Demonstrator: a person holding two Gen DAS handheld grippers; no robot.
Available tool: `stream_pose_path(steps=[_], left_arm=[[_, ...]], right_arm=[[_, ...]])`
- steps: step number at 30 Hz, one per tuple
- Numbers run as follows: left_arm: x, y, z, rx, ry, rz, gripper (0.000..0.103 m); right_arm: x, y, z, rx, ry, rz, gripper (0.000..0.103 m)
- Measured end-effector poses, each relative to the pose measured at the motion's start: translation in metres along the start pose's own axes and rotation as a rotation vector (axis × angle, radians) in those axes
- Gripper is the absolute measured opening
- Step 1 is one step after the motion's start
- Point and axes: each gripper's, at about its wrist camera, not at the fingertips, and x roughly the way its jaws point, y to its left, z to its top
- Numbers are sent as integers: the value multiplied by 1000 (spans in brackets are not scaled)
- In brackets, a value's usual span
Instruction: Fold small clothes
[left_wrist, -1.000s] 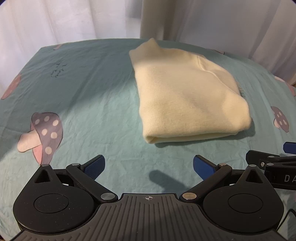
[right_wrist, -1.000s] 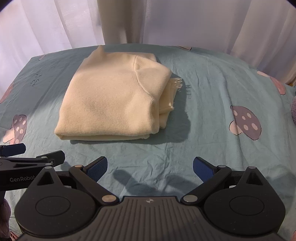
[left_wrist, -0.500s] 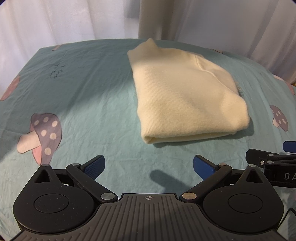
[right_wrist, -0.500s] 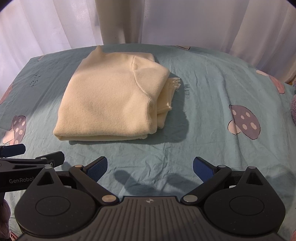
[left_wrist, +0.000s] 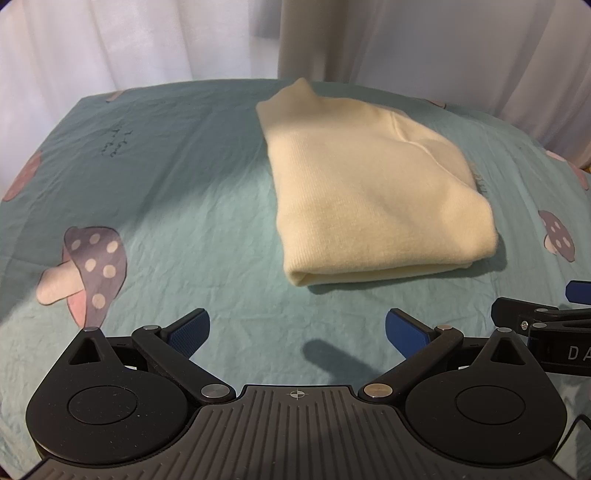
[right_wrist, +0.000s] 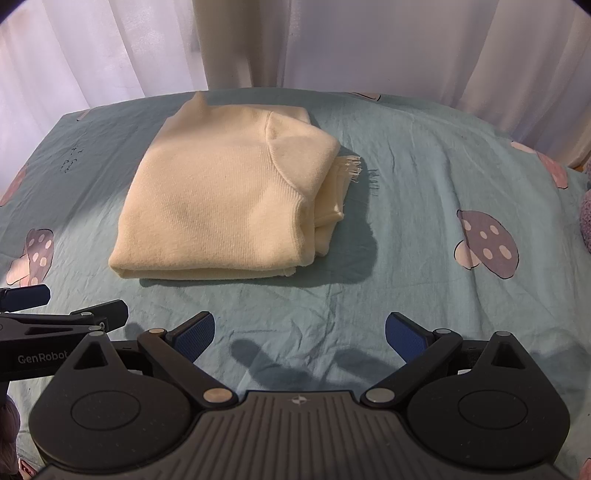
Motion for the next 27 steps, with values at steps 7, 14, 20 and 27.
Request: stream_pose_path(steps=[7, 14, 20, 27], left_arm=[[0, 0, 0, 0, 0, 0, 103], [-1, 0, 0, 0, 0, 1, 103], [-1, 0, 1, 2, 0, 1, 103], [0, -1, 3, 1, 5, 4, 103]], right_arm=[[-2, 0, 0, 0, -2, -1, 99], [-2, -1, 1, 1, -2, 0, 99], [-2, -1, 1, -1, -1, 0, 99], [-1, -1, 2, 2, -3, -3, 99]])
